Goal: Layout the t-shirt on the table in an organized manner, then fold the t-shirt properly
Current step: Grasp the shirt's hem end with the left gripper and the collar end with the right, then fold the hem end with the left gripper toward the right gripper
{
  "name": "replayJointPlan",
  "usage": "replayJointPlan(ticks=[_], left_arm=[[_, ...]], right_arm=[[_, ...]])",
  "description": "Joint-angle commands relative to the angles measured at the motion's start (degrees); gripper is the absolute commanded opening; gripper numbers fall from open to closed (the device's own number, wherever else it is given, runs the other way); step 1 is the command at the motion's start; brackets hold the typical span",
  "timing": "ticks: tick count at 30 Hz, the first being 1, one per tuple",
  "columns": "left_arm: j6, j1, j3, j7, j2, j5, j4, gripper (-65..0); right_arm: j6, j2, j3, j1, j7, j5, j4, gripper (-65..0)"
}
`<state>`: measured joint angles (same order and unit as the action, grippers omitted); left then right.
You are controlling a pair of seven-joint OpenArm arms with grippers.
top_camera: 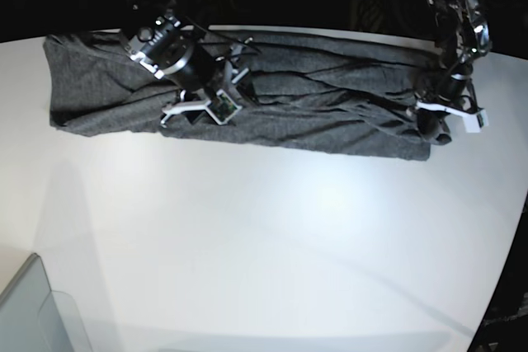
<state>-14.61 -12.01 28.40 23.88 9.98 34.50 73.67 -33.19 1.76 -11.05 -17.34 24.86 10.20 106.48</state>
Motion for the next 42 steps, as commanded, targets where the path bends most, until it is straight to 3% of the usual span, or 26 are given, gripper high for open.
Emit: replayJointPlan(ticks=[1, 6, 17, 20, 23, 29, 32, 42], left_arm=[[3.84, -1.22, 1.62, 5.09, 0.88, -4.13, 0.05, -65.0], [3.49, -0.17, 6.01, 7.9, 3.96, -3.6, 0.84, -65.0], [3.4, 1.77, 10.67, 8.6, 6.51, -3.51, 1.72, -65.0], [3.4, 1.42, 10.67, 9.04, 6.33, -3.51, 6.64, -65.0], [3.75, 0.27, 10.67, 14.41, 5.54, -3.51, 14.64, -65.0], [3.84, -2.01, 10.06, 23.46, -3.87, -4.74, 32.57, -65.0], [3.84, -4.56, 6.81, 24.96, -9.23, -7.82, 39.43, -65.0], [4.02, -6.5, -12.89, 24.52, -18.98, -24.96, 41.19, -65.0]], right_arm=[[-0.08, -0.13, -0.07, 0.24, -1.52, -0.75, 1.0, -34.8], [-0.08, -0.13, 0.02, 0.24, -1.52, -0.75, 1.0, -34.8], [-0.08, -0.4, 2.39, -0.19, -1.52, -0.75, 1.08, -34.8], [-0.08, -0.48, 4.15, -0.28, -1.52, -0.75, 1.08, -34.8], [-0.08, -0.48, 5.55, -0.37, -1.52, -0.75, 1.08, -34.8], [-0.08, -0.48, 5.73, -0.55, -1.52, -0.75, 1.08, -34.8], [-0.08, -0.48, 5.73, -0.81, -1.52, -0.75, 1.35, -34.8], [-0.08, -0.66, 6.78, -0.72, -1.52, -0.75, 1.52, -34.8]])
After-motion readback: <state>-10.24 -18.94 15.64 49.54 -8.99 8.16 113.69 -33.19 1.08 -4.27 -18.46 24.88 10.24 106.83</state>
